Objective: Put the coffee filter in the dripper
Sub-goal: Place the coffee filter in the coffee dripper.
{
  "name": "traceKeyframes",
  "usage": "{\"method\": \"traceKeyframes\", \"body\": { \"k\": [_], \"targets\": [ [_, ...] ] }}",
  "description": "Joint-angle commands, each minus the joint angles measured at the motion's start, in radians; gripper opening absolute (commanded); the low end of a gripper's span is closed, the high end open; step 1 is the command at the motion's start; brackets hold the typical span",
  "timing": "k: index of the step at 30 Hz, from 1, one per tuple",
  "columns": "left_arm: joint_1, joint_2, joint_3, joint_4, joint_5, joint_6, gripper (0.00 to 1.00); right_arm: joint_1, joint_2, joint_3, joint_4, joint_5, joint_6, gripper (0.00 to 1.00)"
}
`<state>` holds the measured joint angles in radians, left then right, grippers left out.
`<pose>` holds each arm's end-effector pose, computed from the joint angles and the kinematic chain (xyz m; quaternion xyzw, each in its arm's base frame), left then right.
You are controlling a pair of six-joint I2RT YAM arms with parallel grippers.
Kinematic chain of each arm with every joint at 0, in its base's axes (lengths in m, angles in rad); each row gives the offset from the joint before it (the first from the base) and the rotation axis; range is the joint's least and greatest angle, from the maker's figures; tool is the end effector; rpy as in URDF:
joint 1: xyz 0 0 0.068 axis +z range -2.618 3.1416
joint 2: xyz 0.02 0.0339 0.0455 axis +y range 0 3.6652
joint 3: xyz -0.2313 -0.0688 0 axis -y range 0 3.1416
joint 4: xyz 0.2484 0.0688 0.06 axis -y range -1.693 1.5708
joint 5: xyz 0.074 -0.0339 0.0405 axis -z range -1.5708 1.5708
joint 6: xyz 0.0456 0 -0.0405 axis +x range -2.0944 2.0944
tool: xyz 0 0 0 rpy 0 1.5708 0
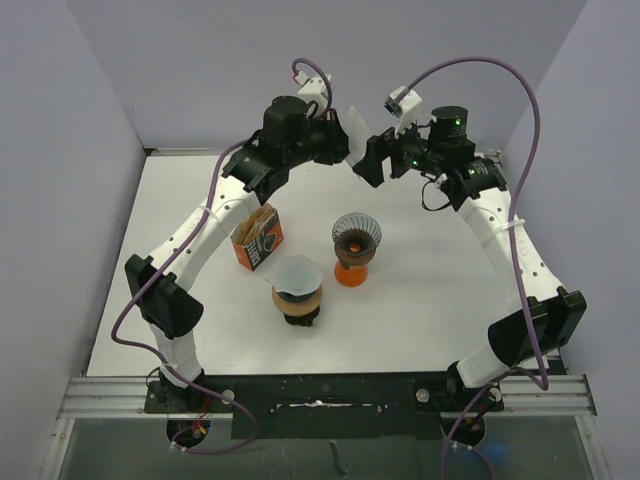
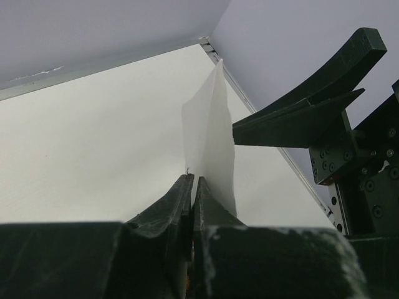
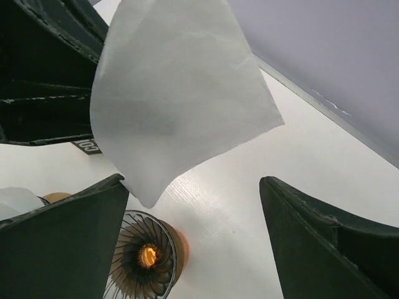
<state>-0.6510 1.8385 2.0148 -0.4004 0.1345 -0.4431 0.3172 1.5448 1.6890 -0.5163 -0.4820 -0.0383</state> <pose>0.3395 -0.2663 0.4127 0.1226 0.7714 -0.3685 0.5041 0.3333 0.1317 0.3982 -0.2743 0.7654 0.2713 0.5151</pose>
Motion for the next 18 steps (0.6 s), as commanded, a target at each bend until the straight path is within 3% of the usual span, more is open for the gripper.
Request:
{"method": "traceKeyframes", "body": {
  "k": [1, 18],
  "targets": [
    [-0.008, -0.03, 0.009, 0.044, -0.009, 0.007, 0.0, -0.033, -0.053, 0.025, 0.066, -0.066, 0.057, 0.88],
    [-0.027, -0.012, 0.035, 0.031, -0.041, -0.008, 0.0, -0.039, -0.068, 0.002, 0.092, -0.177, 0.062, 0.88]
  ]
}}
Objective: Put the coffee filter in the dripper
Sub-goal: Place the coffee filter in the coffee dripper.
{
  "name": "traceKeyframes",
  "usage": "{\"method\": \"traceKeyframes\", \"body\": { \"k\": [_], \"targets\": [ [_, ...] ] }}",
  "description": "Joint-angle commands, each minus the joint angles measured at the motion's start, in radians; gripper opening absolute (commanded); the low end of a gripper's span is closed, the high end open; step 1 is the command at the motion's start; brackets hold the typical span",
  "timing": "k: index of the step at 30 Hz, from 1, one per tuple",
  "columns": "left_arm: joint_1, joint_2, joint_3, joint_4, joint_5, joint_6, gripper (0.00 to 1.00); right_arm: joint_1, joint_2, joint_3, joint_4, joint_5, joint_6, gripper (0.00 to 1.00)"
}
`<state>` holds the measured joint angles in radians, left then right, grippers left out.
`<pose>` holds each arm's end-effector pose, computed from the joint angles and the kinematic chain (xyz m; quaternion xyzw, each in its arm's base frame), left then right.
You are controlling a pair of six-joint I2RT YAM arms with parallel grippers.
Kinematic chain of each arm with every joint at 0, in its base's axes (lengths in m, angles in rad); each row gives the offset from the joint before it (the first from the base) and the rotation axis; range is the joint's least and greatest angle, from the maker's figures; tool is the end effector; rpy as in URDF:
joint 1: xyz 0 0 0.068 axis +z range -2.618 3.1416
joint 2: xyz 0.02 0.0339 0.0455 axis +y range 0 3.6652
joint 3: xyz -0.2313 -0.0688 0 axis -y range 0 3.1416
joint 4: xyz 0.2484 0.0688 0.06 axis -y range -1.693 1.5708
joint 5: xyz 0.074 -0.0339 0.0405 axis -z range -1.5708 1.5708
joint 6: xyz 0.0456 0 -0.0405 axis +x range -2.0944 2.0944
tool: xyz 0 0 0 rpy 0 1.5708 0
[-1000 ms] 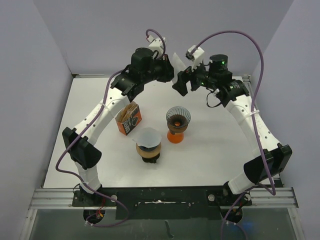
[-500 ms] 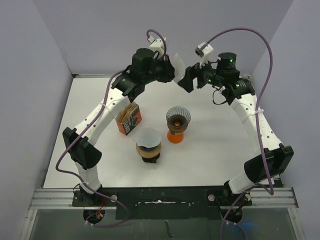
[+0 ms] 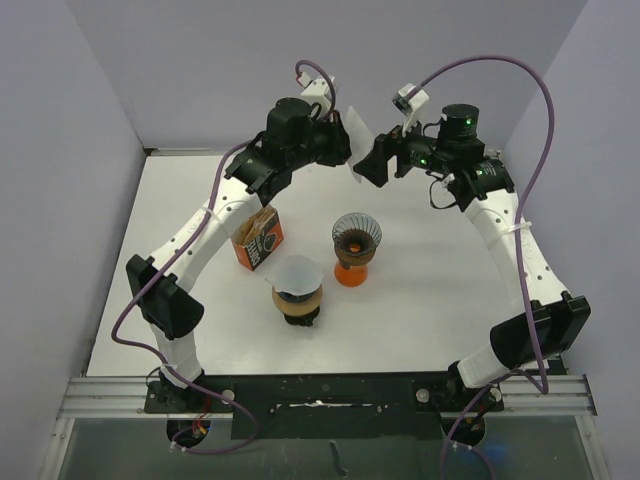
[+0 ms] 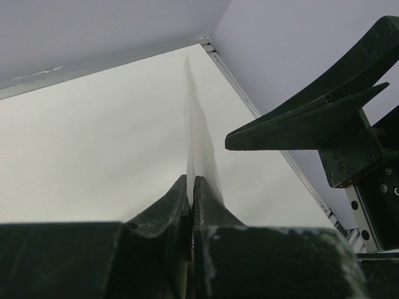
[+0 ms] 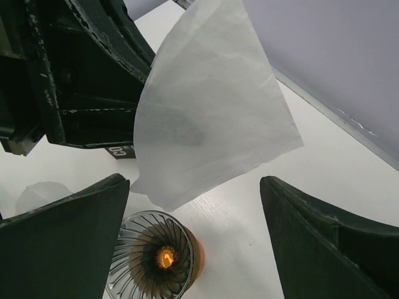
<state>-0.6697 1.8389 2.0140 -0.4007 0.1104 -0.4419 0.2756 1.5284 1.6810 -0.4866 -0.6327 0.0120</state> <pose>0.3354 -0.2719 0.4122 0.1229 0.7720 -0.3649 0.5057 0.3306 0.1215 0.4053 -0.2806 0.7440 0.3298 0.5089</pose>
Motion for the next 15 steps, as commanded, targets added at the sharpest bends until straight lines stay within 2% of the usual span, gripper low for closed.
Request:
{"method": "traceKeyframes", "body": {
  "k": [1, 7, 15],
  "targets": [
    [-0.011, -0.012, 0.035, 0.03, -0.018, -0.009, 0.0, 0.003, -0.051, 0.015, 0.061, -0.017, 0.012, 0.88],
    [-0.019, -0.009, 0.037, 0.029, -0.028, -0.01, 0.0, 0.006, -0.045, 0.033, 0.049, 0.039, 0.005, 0.85],
    [-0.027, 0.001, 0.051, 0.022, -0.048, -0.013, 0.0, 0.014, -0.058, 0.02, 0.046, 0.01, -0.008, 0.87]
  ]
}}
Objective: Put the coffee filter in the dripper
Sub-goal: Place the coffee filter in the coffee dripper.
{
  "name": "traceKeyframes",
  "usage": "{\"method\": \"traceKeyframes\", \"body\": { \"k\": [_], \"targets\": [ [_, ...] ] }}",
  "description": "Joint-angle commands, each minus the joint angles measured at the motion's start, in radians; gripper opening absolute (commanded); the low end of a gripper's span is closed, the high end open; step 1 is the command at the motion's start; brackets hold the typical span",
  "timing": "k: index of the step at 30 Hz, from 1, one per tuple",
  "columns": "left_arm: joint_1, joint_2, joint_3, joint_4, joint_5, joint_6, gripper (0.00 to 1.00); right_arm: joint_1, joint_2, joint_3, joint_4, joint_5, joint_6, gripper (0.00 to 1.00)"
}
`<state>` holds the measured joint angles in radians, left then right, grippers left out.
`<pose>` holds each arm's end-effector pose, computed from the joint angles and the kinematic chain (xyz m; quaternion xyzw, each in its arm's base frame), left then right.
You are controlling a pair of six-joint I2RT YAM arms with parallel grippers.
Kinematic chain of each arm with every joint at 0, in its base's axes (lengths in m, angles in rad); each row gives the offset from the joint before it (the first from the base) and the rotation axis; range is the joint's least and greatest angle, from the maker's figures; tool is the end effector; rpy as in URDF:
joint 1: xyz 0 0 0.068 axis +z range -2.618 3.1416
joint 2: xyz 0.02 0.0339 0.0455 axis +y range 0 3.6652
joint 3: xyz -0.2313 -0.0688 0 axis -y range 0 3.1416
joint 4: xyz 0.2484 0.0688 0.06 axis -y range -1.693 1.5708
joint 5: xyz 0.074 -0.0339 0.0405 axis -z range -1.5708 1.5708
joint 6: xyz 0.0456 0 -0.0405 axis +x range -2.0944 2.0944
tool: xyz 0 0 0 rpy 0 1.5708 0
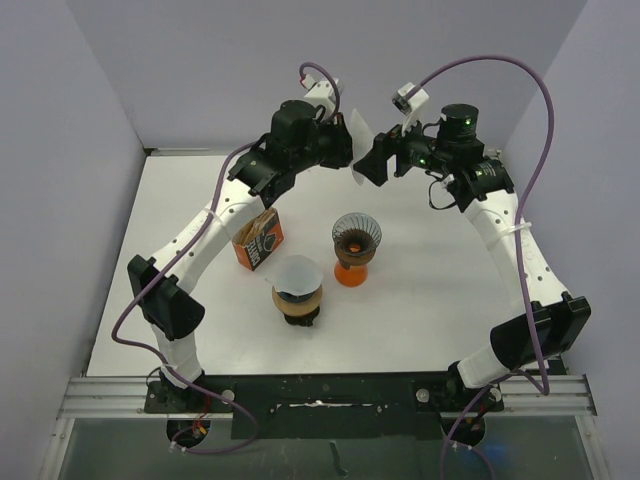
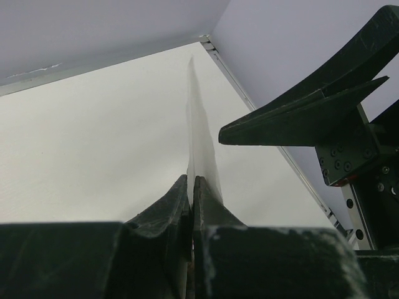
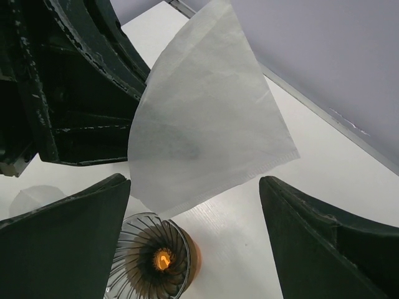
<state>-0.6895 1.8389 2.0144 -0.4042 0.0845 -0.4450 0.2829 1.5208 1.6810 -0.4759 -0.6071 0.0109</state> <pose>0.3306 -0.2776 0.4119 0.1215 0.7734 -0.3617 0.5062 0.3289 0.1227 0.4088 -0.2786 0.7415 0.3214 0.5189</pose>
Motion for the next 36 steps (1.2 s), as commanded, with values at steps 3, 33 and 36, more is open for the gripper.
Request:
{"method": "traceKeyframes", "body": {
  "k": [3, 33, 36],
  "targets": [
    [-0.01, 0.002, 0.05, 0.024, -0.027, -0.01, 0.0, 0.008, -0.054, 0.014, 0.037, -0.023, -0.005, 0.88],
    [-0.034, 0.007, 0.06, 0.01, -0.076, 0.007, 0.0, 0.033, -0.054, 0.033, 0.01, 0.203, -0.023, 0.74],
    [-0.04, 0.007, 0.06, 0.01, -0.097, 0.023, 0.0, 0.033, -0.058, 0.03, 0.01, 0.222, -0.012, 0.73]
  ]
}}
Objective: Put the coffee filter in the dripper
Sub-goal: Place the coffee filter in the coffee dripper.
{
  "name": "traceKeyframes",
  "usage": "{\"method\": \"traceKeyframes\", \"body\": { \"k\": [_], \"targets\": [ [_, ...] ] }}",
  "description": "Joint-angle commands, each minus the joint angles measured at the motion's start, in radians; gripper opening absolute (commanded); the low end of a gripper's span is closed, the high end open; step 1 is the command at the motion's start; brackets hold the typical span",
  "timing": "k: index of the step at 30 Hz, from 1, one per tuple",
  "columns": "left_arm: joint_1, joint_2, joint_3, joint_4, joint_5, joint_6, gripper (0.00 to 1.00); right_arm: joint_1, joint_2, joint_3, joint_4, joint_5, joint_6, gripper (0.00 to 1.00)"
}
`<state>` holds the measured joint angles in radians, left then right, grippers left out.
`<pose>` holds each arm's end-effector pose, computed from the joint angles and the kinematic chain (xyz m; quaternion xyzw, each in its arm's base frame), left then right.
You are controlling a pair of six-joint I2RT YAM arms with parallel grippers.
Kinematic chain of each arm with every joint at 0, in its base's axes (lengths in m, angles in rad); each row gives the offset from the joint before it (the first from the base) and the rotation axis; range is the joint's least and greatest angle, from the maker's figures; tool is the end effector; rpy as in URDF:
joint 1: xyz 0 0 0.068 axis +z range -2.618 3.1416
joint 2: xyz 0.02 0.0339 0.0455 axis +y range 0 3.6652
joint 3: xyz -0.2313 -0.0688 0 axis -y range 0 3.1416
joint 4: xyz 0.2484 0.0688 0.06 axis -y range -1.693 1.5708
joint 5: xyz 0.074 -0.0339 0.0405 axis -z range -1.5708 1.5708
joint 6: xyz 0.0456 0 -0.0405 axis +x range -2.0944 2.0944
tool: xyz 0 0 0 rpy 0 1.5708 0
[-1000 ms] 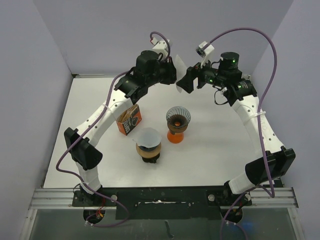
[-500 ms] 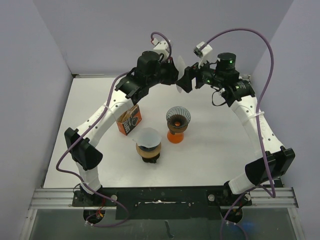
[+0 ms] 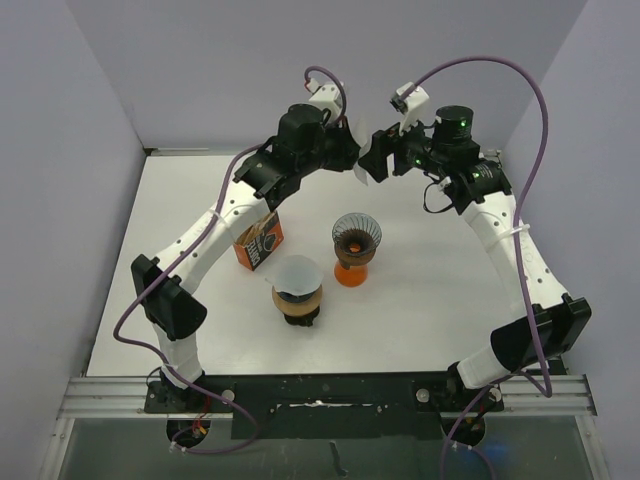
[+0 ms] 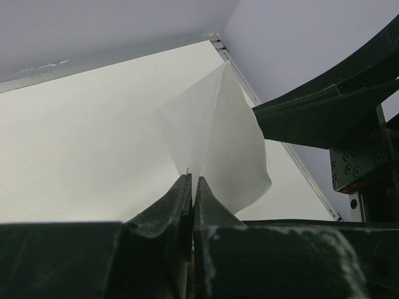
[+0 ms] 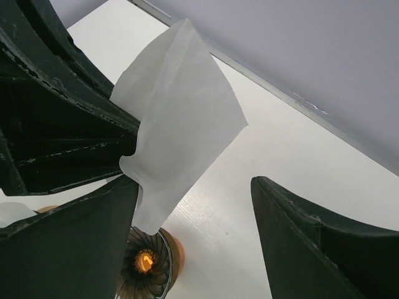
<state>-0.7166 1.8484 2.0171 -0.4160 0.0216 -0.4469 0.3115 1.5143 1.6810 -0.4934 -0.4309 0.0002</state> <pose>0.3267 -0.2859 0.4075 0.1126 0.7808 -0.3448 0.5087 0.3285 0.1258 0.4078 -0.2461 0.7650 0.2600 0.5354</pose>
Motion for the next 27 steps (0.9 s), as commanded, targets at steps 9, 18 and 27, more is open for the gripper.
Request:
{"method": "traceKeyframes", "body": {
  "k": [9, 18, 27],
  "targets": [
    [-0.016, -0.001, 0.072, 0.01, -0.058, 0.018, 0.0, -0.001, -0.069, -0.009, 0.034, 0.048, 0.004, 0.73],
    [-0.015, 0.004, 0.086, -0.001, -0.059, 0.0, 0.0, -0.003, -0.088, -0.044, 0.041, 0.09, -0.006, 0.73],
    [-0.015, 0.005, 0.087, -0.015, -0.075, -0.022, 0.0, -0.005, -0.09, -0.044, 0.041, 0.139, 0.007, 0.73]
  ]
}}
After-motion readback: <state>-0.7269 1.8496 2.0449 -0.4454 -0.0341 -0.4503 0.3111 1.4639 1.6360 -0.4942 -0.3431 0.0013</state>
